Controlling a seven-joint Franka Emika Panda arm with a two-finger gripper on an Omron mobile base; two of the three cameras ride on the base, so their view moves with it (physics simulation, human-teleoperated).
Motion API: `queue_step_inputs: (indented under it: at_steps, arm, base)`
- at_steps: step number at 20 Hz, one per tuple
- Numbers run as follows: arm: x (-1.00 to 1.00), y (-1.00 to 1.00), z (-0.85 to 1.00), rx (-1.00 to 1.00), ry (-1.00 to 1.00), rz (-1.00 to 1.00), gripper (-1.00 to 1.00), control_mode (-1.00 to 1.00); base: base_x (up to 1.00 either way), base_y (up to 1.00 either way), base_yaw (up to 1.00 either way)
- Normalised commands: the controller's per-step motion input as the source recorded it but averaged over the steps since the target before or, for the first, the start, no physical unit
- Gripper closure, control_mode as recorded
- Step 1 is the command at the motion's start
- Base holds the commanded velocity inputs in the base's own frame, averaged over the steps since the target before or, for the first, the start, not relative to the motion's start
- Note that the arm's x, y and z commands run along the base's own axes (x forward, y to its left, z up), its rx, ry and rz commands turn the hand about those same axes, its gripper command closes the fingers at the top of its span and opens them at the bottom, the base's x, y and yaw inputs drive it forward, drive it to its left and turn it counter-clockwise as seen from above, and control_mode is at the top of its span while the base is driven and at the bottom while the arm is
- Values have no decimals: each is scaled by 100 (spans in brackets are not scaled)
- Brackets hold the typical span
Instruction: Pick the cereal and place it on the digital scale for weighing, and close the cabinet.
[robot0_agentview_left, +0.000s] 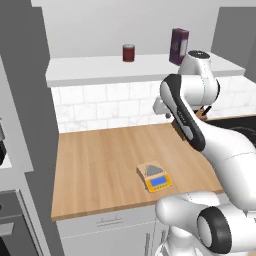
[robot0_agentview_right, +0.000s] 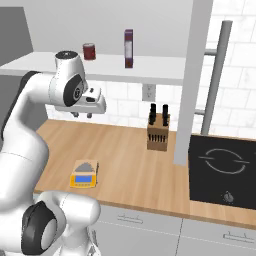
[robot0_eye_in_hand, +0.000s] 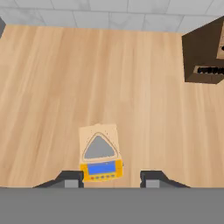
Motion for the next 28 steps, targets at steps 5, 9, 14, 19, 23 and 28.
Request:
queue_step_inputs:
  at_steps: [5,9,14,19,23,28]
  arm:
    - [-60,0,0,0,-8,0,-100,-100]
    - [-93,-8,-2,0,-15,-4,-100,-100]
    - [-48,-33,85,8,-35,-4,-100,-100]
    - [-28,-54,100,15,-30,0,-100,-100]
    - [-16,-41,96,6,-14,0,-100,-100]
    - [-8,-41,88,0,-27,0,-100,-100]
  base:
    - [0,0,0]
    - [0,0,0]
    - [0,0,0]
    - [0,0,0]
    - [0,0,0]
    - [0,0,0]
